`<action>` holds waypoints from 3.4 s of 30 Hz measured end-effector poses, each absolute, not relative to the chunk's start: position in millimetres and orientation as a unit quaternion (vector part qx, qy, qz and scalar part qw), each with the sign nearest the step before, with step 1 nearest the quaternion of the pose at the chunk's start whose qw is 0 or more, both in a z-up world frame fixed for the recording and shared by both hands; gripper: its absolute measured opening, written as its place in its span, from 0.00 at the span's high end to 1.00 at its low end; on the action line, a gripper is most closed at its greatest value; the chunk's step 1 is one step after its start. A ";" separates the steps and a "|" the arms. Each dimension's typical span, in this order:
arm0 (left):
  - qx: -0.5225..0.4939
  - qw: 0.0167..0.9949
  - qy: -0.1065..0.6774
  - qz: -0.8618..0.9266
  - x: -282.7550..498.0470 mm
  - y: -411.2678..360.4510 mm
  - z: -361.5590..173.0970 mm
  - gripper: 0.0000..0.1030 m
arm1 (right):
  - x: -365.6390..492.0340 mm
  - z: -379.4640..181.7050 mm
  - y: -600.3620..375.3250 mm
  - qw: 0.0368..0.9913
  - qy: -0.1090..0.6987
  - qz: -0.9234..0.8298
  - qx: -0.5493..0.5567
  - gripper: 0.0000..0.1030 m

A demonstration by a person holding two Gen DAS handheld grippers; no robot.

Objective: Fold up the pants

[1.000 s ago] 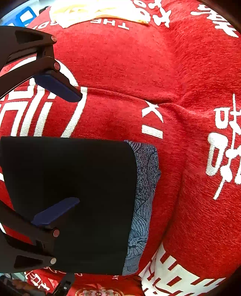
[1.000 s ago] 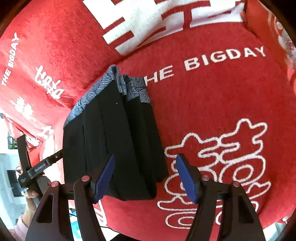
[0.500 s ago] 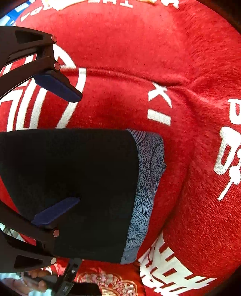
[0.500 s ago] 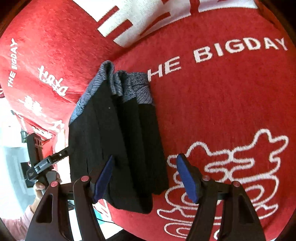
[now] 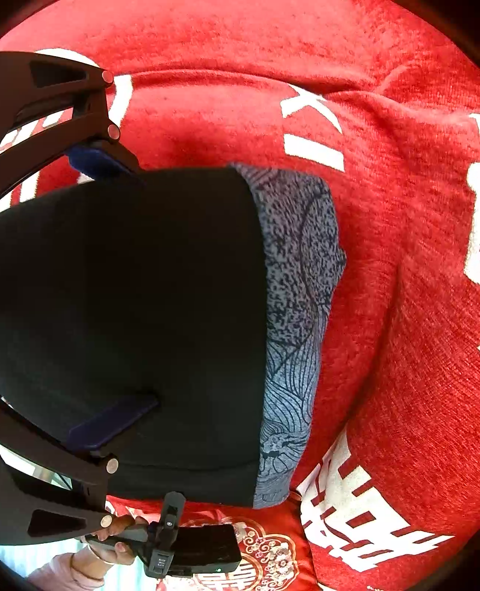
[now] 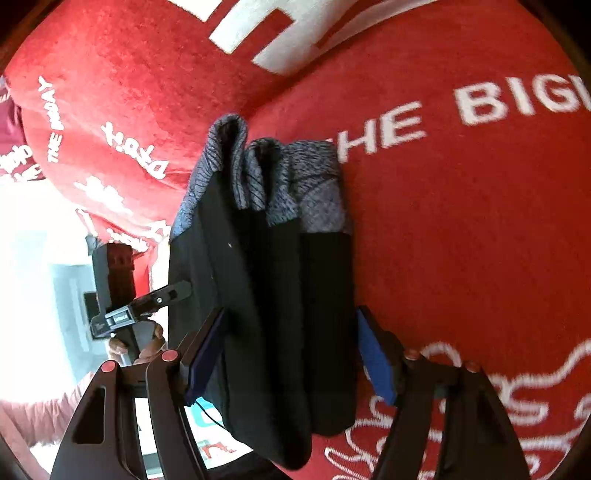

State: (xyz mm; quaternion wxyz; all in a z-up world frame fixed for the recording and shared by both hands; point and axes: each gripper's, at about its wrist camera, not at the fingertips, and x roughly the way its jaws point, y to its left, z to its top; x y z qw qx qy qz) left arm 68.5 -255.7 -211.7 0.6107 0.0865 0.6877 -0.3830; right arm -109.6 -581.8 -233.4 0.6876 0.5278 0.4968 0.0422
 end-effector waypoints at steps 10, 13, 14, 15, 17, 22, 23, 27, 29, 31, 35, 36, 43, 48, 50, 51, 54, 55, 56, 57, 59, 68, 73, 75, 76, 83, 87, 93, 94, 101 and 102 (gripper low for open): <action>0.068 0.634 0.673 -0.375 60.5 -251.9 -207.3 0.08 | -102.0 -248.2 -590.0 0.653 0.485 0.044 0.580 0.36; 0.077 0.650 0.656 -0.377 51.3 -255.6 -192.5 0.23 | -103.1 -244.9 -589.5 0.650 0.482 0.043 0.586 0.50; 0.077 0.652 0.654 -0.375 50.5 -256.0 -190.1 0.27 | -103.7 -242.5 -588.7 0.650 0.480 0.044 0.588 0.54; 0.076 0.655 0.653 -0.372 49.2 -255.8 -186.8 0.30 | -103.8 -240.1 -587.2 0.649 0.477 0.047 0.591 0.56; 0.068 0.660 0.651 -0.370 48.6 -252.4 -178.4 0.34 | -105.7 -234.8 -586.0 0.646 0.471 0.051 0.598 0.57; 0.064 0.665 0.644 -0.372 38.0 -243.0 -150.7 0.39 | -111.5 -216.1 -585.7 0.646 0.458 0.074 0.606 0.58; 0.066 0.665 0.643 -0.373 34.7 -240.7 -146.5 0.39 | -113.2 -209.9 -582.8 0.648 0.461 0.077 0.601 0.58; 0.066 0.666 0.643 -0.371 15.0 -223.0 -122.8 0.39 | -127.9 -189.8 -568.9 0.647 0.459 0.089 0.602 0.58; 0.065 0.665 0.644 -0.372 6.8 -213.3 -115.4 0.39 | -140.0 -181.8 -553.7 0.647 0.458 0.092 0.603 0.58; 0.070 0.663 0.648 -0.369 -3.5 -203.4 -110.5 0.39 | -148.8 -179.0 -541.4 0.643 0.457 0.090 0.607 0.58; 0.085 0.657 0.652 -0.370 -21.3 -187.3 -110.8 0.39 | -170.5 -180.9 -517.8 0.636 0.454 0.081 0.618 0.58; 0.086 0.655 0.653 -0.370 -23.0 -184.1 -112.3 0.39 | -174.3 -181.3 -516.9 0.635 0.453 0.079 0.620 0.58; 0.084 0.657 0.655 -0.363 -29.1 -160.8 -139.3 0.39 | -179.4 -198.3 -496.9 0.637 0.465 0.059 0.611 0.58; 0.077 0.676 0.644 -0.350 -31.3 -146.2 -167.4 0.22 | -165.5 -204.0 -487.1 0.666 0.493 0.043 0.558 0.51; 0.088 0.696 0.626 -0.342 -31.7 -143.2 -171.8 0.09 | -165.8 -211.1 -486.9 0.672 0.499 0.033 0.546 0.46; 0.089 0.700 0.623 -0.337 -30.9 -142.2 -174.5 0.02 | -166.7 -214.1 -487.1 0.672 0.500 0.030 0.545 0.43; 0.085 0.702 0.626 -0.328 -27.7 -141.1 -179.2 0.00 | -170.7 -222.9 -489.0 0.669 0.496 0.017 0.553 0.36; 0.087 0.703 0.626 -0.326 -27.5 -141.7 -178.2 0.00 | -171.6 -221.7 -488.2 0.670 0.495 0.011 0.554 0.36; 0.097 0.706 0.623 -0.322 -28.9 -142.8 -175.1 0.00 | -172.4 -218.4 -486.5 0.673 0.495 0.003 0.550 0.36; 0.109 0.711 0.618 -0.318 -30.7 -143.6 -171.6 0.00 | -175.6 -216.3 -486.0 0.674 0.496 -0.001 0.546 0.35; 0.134 0.718 0.608 -0.309 -34.5 -145.3 -164.4 0.00 | -177.6 -209.5 -482.4 0.675 0.503 -0.015 0.539 0.35; 0.188 0.728 0.594 -0.287 -53.2 -133.1 -144.2 0.00 | -208.3 -185.5 -471.5 0.677 0.516 -0.093 0.516 0.29; 0.201 0.716 0.606 -0.282 -70.3 -123.2 -141.3 0.00 | -227.8 -172.2 -457.7 0.674 0.534 -0.147 0.489 0.20; 0.206 0.714 0.607 -0.282 -79.4 -120.8 -137.2 0.00 | -231.3 -164.4 -450.7 0.676 0.547 -0.176 0.461 0.19; 0.207 0.713 0.607 -0.283 -83.1 -119.3 -134.6 0.00 | -233.2 -160.5 -447.7 0.678 0.552 -0.187 0.447 0.17; 0.229 0.711 0.608 -0.270 -101.3 -108.9 -115.7 0.00 | -243.1 -129.9 -427.5 0.697 0.561 -0.242 0.376 0.00; 0.247 0.713 0.601 -0.261 -110.0 -102.0 -104.4 0.00 | -243.3 -113.8 -412.9 0.696 0.566 -0.242 0.371 0.00; 0.244 0.729 0.588 -0.250 -123.0 -93.5 -68.3 0.00 | -235.5 -79.4 -385.9 0.702 0.576 -0.247 0.339 0.00; 0.243 0.730 0.588 -0.249 -125.0 -93.2 -62.1 0.00 | -231.7 -74.3 -380.7 0.702 0.576 -0.247 0.338 0.00; 0.258 0.738 0.578 -0.236 -136.7 -94.9 -27.8 0.00 | -217.3 -35.2 -356.1 0.709 0.578 -0.238 0.327 0.00; 0.258 0.737 0.579 -0.234 -137.9 -94.5 -24.7 0.00 | -215.5 -30.8 -354.2 0.709 0.577 -0.237 0.328 0.00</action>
